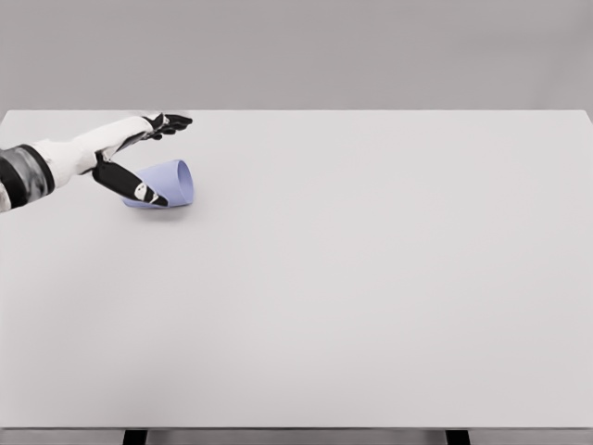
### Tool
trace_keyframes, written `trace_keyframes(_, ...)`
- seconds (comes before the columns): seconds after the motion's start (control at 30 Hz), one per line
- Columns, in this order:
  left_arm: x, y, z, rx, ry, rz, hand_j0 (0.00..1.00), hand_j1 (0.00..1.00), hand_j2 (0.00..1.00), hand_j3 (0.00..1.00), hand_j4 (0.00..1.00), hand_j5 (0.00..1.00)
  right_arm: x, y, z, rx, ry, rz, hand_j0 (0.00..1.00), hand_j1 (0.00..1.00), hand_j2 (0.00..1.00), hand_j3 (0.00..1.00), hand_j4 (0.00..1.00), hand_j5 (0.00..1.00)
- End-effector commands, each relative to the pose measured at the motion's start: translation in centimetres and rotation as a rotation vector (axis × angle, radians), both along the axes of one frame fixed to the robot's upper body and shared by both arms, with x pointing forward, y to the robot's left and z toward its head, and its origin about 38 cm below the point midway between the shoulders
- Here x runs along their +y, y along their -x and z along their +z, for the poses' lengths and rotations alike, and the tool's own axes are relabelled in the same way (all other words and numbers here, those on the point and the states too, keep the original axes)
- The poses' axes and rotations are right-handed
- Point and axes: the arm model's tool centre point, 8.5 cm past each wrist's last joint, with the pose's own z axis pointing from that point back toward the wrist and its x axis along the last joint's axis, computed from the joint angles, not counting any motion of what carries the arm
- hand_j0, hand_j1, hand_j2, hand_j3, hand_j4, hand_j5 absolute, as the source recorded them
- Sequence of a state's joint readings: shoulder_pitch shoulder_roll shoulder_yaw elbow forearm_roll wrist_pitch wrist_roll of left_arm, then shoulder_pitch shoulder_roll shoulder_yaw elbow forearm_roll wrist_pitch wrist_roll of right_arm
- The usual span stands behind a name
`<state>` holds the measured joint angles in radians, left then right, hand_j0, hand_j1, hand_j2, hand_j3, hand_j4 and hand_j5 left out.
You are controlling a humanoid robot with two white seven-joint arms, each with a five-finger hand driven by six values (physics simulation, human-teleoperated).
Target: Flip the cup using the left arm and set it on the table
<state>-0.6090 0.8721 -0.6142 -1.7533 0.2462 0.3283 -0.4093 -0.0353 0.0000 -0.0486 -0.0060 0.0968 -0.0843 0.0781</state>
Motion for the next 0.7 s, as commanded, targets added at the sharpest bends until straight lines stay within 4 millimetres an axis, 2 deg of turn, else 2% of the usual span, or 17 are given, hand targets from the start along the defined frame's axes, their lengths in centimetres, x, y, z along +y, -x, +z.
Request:
trace_keyframes(0.0,-0.9,-0.1,-0.9,0.006,-0.025,-0.001,1.00,1.00,1.00,1.00,1.00,1.00,0.0,0.0,0.0,0.000,0.000,-0.001,1.00,1.00,1.00,1.00,1.00,1.00)
trace_keyframes(0.03,-1.0,0.0,-1.4,0.013,-0.036,-0.004,1.00,1.00,1.00,1.00,1.00,1.00,0.0,0.0,0.0,0.000,0.000,-0.001,1.00,1.00,1.00,1.00,1.00,1.00)
trace_keyframes(0.33,0.2,0.0,-1.0,-0.005,-0.084,0.013,1.00,1.00,1.00,1.00,1.00,1.00,0.0,0.0,0.0,0.000,0.000,-0.001,1.00,1.00,1.00,1.00,1.00,1.00)
trace_keyframes(0.67,-0.6,0.4,-2.3,0.008,-0.116,-0.014,1.00,1.00,1.00,1.00,1.00,1.00,0.0,0.0,0.0,0.000,0.000,-0.001,1.00,1.00,1.00,1.00,1.00,1.00)
